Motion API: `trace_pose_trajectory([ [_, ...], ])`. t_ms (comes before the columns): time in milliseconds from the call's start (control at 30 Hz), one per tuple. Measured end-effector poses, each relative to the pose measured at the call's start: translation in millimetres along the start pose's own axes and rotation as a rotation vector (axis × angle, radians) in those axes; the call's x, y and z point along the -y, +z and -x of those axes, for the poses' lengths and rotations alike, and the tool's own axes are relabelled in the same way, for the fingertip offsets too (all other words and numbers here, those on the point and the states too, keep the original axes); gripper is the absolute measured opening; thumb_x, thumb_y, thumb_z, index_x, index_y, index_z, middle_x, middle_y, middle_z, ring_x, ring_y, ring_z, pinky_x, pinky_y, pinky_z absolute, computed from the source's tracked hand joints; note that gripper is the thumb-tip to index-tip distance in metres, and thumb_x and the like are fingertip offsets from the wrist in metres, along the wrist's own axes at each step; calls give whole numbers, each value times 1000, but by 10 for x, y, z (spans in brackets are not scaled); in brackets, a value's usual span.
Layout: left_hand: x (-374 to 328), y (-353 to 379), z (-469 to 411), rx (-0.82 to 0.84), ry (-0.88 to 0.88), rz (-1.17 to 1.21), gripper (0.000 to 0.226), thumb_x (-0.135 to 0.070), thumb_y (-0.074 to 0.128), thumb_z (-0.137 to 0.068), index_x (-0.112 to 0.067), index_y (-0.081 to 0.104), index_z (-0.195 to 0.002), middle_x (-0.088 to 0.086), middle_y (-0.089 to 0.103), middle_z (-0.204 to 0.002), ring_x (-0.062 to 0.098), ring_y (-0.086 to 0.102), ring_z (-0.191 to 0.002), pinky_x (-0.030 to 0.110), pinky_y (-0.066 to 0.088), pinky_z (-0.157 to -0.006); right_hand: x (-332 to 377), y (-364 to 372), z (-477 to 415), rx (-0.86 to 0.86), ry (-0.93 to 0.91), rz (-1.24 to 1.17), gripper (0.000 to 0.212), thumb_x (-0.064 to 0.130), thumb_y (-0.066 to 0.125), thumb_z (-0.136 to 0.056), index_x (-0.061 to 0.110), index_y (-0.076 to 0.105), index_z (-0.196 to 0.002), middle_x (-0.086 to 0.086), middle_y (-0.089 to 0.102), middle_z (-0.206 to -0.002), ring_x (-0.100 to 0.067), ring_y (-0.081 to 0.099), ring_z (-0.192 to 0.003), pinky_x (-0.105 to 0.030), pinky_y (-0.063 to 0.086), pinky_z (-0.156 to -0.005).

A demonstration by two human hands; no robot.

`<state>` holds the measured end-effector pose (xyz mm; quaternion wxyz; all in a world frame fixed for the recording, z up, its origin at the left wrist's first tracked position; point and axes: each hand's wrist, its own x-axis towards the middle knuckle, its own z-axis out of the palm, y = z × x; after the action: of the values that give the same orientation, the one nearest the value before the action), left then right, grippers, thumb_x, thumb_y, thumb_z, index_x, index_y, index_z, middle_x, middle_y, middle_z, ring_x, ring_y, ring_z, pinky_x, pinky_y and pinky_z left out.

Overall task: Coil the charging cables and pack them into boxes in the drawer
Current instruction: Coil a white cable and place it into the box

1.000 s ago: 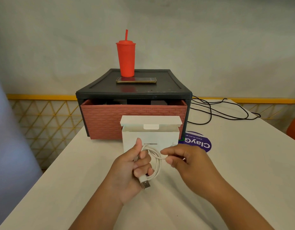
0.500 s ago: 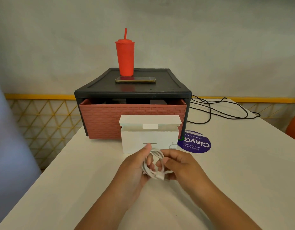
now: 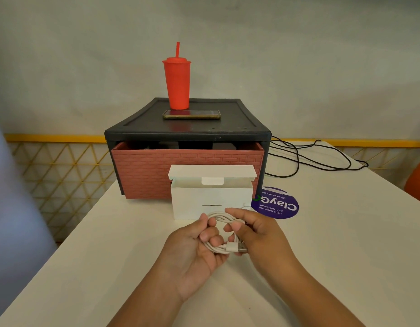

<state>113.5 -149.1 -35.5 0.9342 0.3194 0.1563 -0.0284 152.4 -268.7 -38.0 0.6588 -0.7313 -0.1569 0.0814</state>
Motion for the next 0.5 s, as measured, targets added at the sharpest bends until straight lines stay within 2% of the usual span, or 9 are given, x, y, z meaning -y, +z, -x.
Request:
trace_pose_trajectory([
  [100, 26, 4, -5, -24, 90, -97, 29, -20, 41, -96, -6, 51, -73, -2, 35, -44, 11, 39, -39, 29, 40, -57, -9, -5, -14, 19, 31, -6, 25, 5, 50, -93, 21, 64, -104, 3, 63, -75, 4, 57, -54, -14, 45, -49],
  [200, 44, 15, -8, -48, 165, -180, 30, -19, 41, -96, -6, 51, -72, -2, 34, -44, 11, 37, -40, 28, 34, -57, -23, -2, -18, 47, 73, -25, 26, 7, 48, -94, 22, 67, -104, 4, 62, -75, 3, 56, -58, -16, 46, -54],
  [367, 80, 10, -29, -71, 206, -278, 31, -17, 40, -98, -5, 51, -73, -2, 34, -45, 11, 37, -43, 28, 34, -58, -77, 27, -11, 34, 106, 14, 29, 13, 49, -94, 24, 60, -119, 3, 62, -84, -8, 59, -74, -25, 51, -66],
  [500, 100, -13, -43, -69, 211, -328, 30, -17, 38, -99, -5, 52, -75, 0, 40, -47, 13, 43, -49, 29, 40, -60, -104, 36, -12, -21, 63, 95, 33, 12, 52, -92, 30, 57, -119, 7, 63, -95, -2, 62, -68, -19, 54, -61],
])
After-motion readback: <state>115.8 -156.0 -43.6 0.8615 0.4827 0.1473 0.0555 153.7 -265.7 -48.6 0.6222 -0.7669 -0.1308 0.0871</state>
